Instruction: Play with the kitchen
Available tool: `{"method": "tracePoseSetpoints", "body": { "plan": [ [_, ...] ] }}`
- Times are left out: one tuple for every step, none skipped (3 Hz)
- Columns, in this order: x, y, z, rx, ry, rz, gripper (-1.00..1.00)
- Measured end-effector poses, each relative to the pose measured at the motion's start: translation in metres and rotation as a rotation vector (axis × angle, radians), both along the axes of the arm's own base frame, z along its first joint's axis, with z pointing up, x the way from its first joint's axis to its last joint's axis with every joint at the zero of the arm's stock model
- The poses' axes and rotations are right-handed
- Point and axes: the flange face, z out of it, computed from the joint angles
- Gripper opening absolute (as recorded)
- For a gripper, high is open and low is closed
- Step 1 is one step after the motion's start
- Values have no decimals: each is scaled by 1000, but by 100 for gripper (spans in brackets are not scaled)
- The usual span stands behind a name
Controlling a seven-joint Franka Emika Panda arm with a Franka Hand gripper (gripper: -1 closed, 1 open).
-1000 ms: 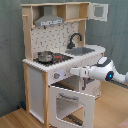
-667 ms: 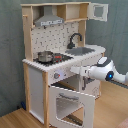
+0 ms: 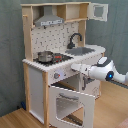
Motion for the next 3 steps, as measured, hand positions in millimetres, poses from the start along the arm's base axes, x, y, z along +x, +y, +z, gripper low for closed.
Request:
{"method": "tracePoseSetpoints", "body": {
  "plan": [
    [0,0,0,116,1,-14,-100],
    [0,0,0,219,3,-26,-100],
    [-1,-1,0,326,4,-38,-100]
  ]
}}
